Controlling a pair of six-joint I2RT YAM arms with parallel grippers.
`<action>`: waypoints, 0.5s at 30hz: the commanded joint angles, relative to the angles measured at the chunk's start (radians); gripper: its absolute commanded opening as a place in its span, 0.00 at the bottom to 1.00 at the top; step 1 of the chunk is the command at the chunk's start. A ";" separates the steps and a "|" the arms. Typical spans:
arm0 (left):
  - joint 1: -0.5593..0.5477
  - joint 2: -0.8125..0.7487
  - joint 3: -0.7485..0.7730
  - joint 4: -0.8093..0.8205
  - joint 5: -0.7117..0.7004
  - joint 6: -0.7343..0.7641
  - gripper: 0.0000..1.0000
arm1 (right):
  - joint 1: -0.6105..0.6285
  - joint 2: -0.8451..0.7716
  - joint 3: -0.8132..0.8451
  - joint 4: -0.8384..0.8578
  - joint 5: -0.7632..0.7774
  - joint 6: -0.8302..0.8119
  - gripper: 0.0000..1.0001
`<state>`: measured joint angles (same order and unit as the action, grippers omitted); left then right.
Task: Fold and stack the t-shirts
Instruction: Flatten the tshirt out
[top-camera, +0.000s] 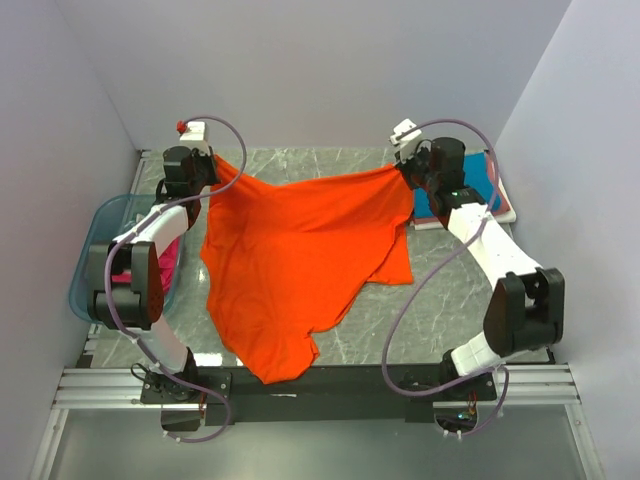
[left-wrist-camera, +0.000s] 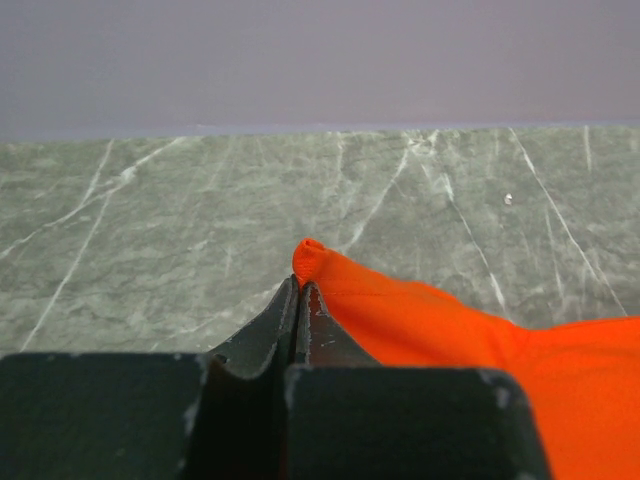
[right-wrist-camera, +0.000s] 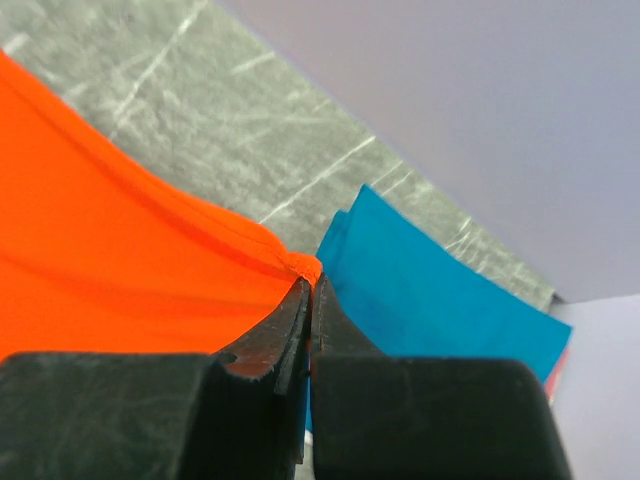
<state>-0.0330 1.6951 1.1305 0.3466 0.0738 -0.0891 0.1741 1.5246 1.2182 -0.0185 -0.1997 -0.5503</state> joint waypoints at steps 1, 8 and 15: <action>0.004 -0.011 0.029 -0.003 0.078 0.014 0.00 | 0.002 -0.078 -0.012 0.026 0.005 0.015 0.00; 0.004 0.012 -0.017 0.035 0.087 -0.007 0.00 | -0.005 -0.144 -0.085 0.026 0.032 -0.005 0.00; 0.010 -0.081 -0.048 0.040 -0.064 0.020 0.00 | -0.007 -0.011 -0.023 -0.009 0.026 0.009 0.00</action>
<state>-0.0330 1.6943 1.0859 0.3458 0.0971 -0.0898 0.1738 1.4502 1.1481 -0.0288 -0.1844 -0.5507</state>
